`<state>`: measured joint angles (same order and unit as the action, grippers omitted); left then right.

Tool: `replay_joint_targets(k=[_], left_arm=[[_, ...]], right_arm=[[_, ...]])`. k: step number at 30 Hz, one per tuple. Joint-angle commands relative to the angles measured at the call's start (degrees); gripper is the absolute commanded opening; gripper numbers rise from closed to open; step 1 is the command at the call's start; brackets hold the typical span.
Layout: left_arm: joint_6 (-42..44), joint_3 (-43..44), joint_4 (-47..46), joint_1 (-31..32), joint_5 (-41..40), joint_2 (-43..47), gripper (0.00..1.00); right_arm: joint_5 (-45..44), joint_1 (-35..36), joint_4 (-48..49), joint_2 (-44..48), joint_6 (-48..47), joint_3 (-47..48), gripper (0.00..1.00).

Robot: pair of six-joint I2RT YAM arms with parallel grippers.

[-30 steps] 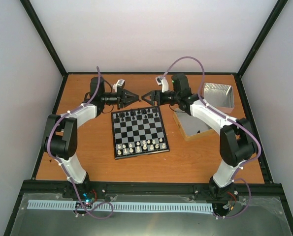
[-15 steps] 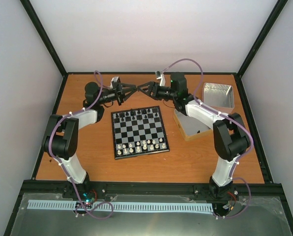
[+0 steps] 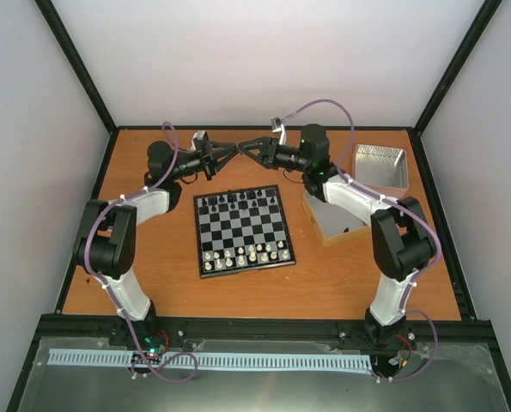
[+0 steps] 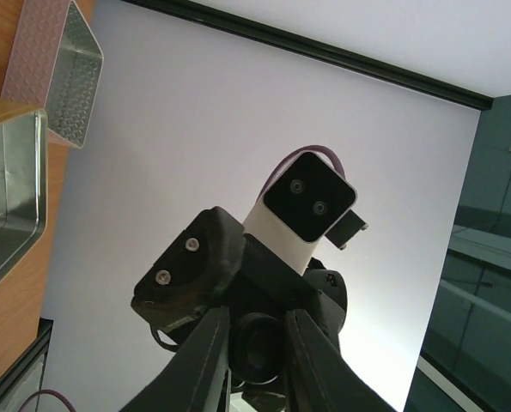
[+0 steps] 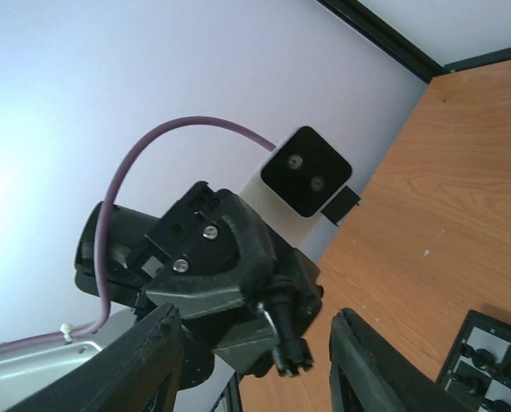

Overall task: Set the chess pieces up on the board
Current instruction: Place the chess piece on the chessboard.

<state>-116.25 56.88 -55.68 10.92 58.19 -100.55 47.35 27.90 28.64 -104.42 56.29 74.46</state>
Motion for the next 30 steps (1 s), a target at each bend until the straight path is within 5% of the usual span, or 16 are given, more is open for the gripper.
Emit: replay_joint_targets(k=[1,17,23,27,30], left_arm=[[0.1,2.2,-0.4,-0.2,-0.9,0.2,0.09],[-0.8,2.1,-1.6,-0.2,-0.7,0.0,0.1],[1.8,1.8,0.5,-0.3,-0.7,0.7,0.24],[19.2,5.8,23.0,-1.4,0.7,3.1,0.52],[40.3,9.5,44.8,-3.9,-1.5,4.7,0.61]], right_arm=[[-1.5,0.2,-4.1,-1.3,-2.9,0.6,0.48],[2.0,0.2,4.9,-2.3,1.2,0.2,0.14],[0.5,0.2,4.1,-1.6,1.3,0.1,0.05],[-1.9,-0.7,-13.8,-1.4,-6.0,4.2,0.03],[-4.3,-2.2,-31.1,-2.0,-13.3,7.8,0.03]])
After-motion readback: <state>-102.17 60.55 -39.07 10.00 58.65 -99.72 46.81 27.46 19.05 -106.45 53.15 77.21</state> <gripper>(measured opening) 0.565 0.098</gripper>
